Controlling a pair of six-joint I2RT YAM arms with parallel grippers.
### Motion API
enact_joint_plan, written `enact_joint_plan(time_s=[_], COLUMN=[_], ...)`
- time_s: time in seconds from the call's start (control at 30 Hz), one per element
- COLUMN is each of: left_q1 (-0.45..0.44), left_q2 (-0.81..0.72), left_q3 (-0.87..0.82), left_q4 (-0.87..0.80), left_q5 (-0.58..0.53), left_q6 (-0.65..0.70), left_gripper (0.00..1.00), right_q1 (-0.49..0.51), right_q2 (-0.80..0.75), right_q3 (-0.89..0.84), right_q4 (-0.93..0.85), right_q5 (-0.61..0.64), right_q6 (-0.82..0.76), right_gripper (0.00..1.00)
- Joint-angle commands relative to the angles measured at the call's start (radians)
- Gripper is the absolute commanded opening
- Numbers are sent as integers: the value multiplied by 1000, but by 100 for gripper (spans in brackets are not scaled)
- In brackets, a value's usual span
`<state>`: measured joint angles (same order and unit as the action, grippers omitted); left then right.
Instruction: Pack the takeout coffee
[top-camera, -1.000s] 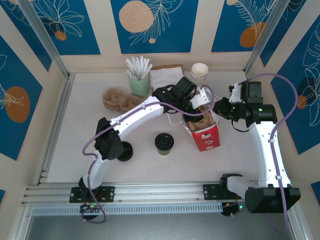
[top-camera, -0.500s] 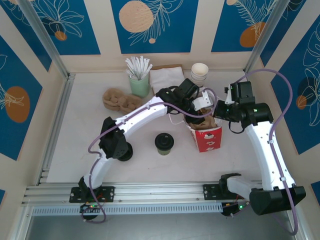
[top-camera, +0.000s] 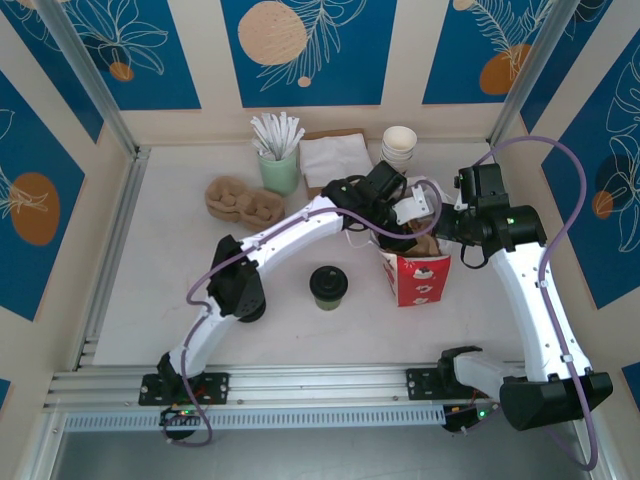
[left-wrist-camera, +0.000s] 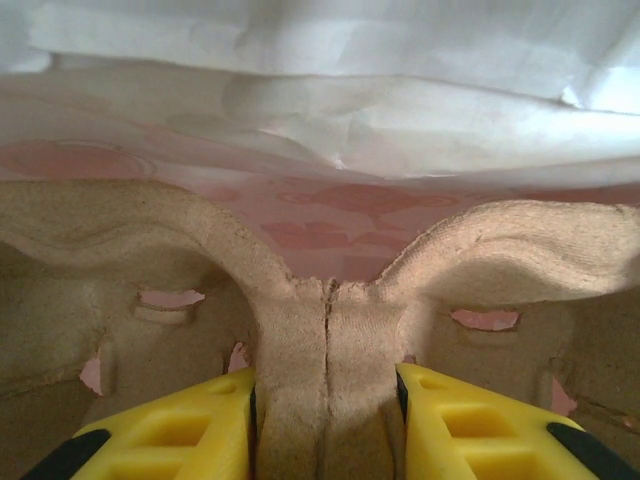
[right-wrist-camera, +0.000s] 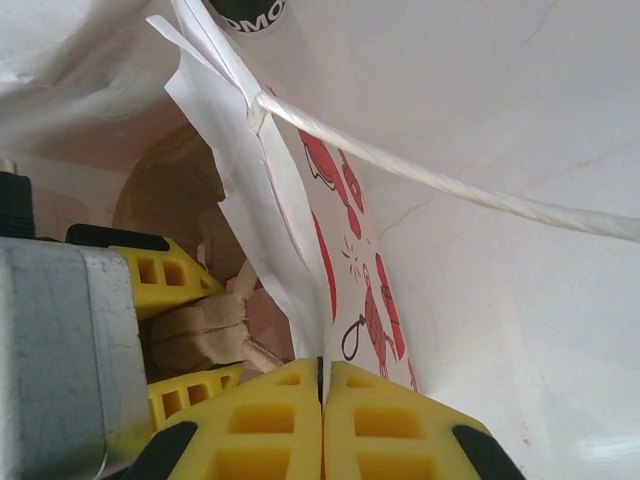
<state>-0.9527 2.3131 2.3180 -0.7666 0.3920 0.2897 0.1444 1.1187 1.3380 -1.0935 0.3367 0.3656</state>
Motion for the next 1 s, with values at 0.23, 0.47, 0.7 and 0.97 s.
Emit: enact_joint_plan(time_s=[0.23, 0.47, 0.7, 0.97], left_q1=[-40, -47, -58, -69], left_q2=[68, 84, 109, 136], left_q3=[55, 65, 85, 101], left_q4=[-60, -77, -112, -131], left_q5=[-3, -6, -25, -34], left_q6=[23, 43, 69, 76], left_gripper=[35, 36, 36, 36], right_q1=[6, 6, 7, 7], right_q2=[4, 3, -1, -3], right_q3=[25, 20, 16, 12], right_q4=[-31, -33, -34, -32], right_q5=[30, 30, 32, 29], right_q6=[7, 8, 9, 7], right_gripper=[5, 5, 5, 5])
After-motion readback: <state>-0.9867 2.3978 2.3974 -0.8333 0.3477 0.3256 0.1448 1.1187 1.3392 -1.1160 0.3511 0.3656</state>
